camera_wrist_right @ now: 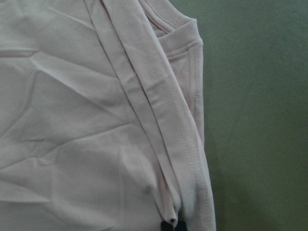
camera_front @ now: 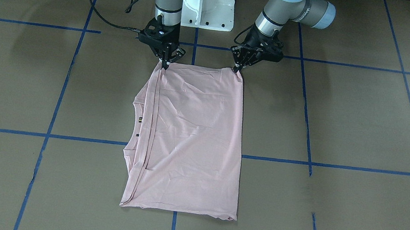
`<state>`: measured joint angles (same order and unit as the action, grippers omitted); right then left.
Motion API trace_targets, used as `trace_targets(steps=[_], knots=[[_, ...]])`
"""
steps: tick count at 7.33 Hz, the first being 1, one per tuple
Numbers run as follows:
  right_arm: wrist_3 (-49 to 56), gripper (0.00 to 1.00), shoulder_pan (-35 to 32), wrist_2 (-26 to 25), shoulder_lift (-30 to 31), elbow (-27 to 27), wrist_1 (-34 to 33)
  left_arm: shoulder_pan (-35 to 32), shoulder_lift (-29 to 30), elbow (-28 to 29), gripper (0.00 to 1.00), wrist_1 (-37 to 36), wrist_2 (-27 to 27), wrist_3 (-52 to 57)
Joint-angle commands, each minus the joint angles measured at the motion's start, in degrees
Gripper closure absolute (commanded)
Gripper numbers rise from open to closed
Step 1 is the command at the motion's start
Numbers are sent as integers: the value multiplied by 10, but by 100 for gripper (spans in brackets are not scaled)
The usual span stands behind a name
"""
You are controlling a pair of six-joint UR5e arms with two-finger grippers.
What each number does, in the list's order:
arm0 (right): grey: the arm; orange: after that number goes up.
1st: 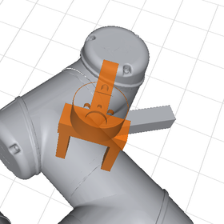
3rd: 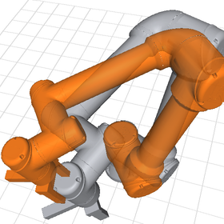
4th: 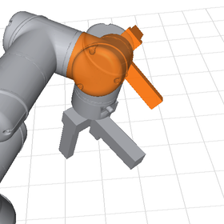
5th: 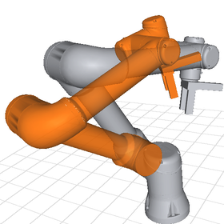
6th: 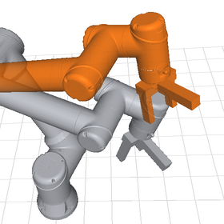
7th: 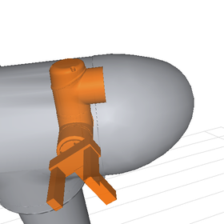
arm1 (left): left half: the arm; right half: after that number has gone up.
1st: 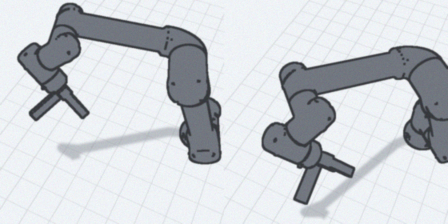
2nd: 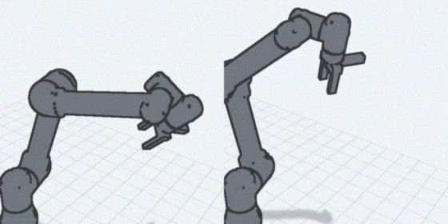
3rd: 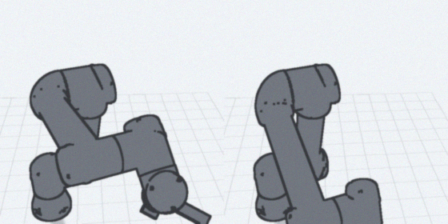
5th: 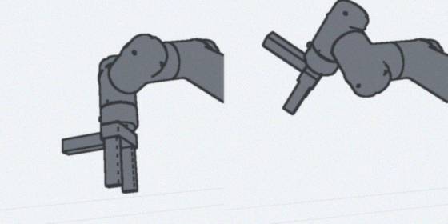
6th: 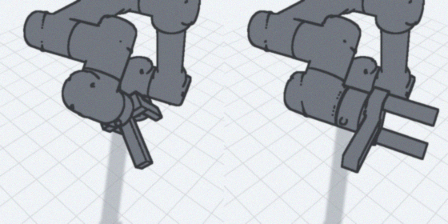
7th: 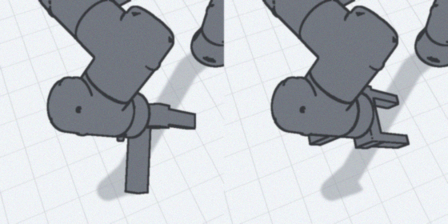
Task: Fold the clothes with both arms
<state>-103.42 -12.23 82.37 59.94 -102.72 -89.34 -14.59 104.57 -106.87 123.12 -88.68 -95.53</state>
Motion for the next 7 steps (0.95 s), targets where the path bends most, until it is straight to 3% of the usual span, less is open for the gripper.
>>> trace_targets(steps=[1,6,7], knots=[[4,100,-5,5,9,-45,-8,-3,-9,-45,100,-4,-4,2],[-5,100,22,23,4,-283,-244,-1,-2,-302,100,-278,-46,7],[-5,100,26,23,4,-299,-257,-1,14,-334,100,-326,-54,7]])
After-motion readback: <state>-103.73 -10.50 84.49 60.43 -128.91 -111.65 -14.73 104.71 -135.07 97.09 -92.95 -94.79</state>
